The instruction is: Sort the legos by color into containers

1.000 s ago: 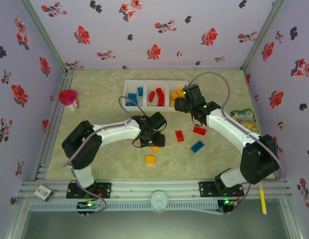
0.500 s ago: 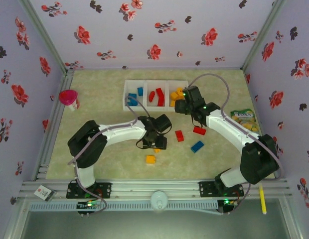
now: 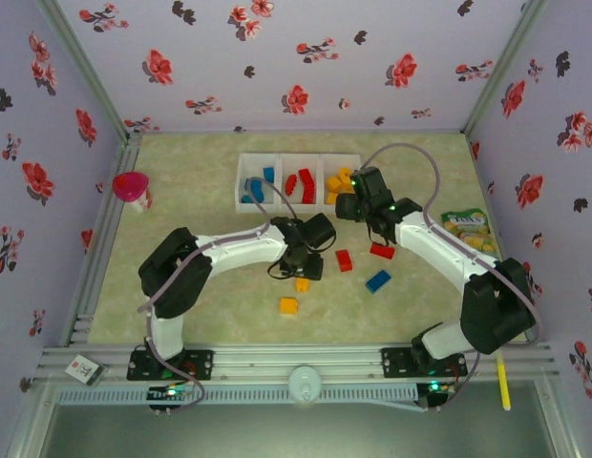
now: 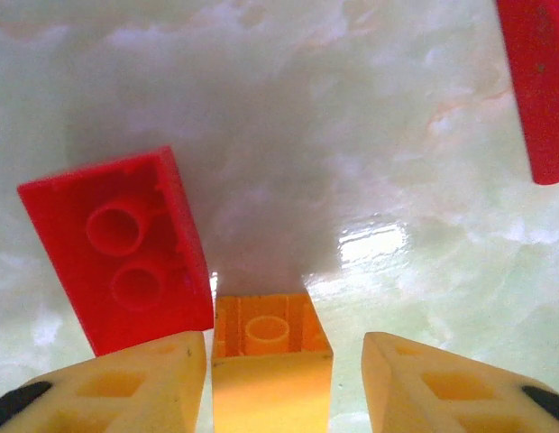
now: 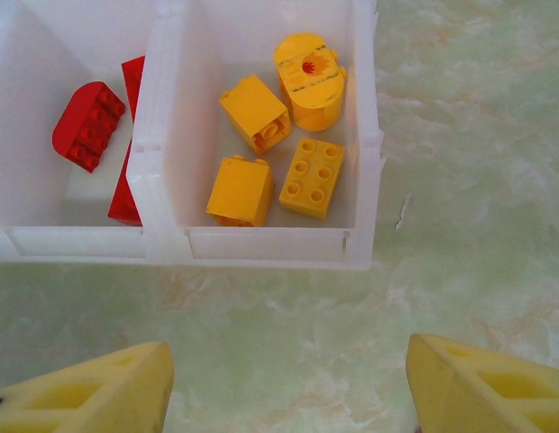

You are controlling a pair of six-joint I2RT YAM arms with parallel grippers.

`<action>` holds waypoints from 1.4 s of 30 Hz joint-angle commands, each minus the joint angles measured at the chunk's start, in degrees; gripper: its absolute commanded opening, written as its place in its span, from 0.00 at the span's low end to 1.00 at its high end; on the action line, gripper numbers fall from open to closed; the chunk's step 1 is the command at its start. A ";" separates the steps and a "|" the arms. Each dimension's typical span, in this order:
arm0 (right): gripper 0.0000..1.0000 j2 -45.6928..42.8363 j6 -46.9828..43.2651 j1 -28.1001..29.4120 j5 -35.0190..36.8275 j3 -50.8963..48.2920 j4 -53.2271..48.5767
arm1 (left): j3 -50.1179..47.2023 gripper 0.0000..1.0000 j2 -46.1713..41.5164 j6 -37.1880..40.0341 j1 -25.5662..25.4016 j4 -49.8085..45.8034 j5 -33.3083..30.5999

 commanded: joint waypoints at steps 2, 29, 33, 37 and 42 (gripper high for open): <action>0.70 -1.97 0.77 -0.14 0.39 -1.06 -0.73 | 1.37 0.47 2.29 1.96 -0.51 -2.44 -1.81; 0.70 -13.18 3.53 -6.34 3.70 -7.23 -8.16 | 16.19 0.18 1.79 12.91 4.01 -8.87 -5.38; 0.69 -14.49 4.49 -6.47 3.18 -9.23 -8.48 | 27.42 0.19 6.47 18.54 7.62 -7.83 -6.82; 0.69 -15.04 5.39 -6.47 2.80 -11.05 -7.99 | 37.73 0.19 13.68 23.01 10.85 -2.49 -5.40; 0.67 -15.50 6.82 -6.38 1.85 -12.07 -9.08 | 54.71 0.19 24.51 25.55 13.41 -2.70 -3.91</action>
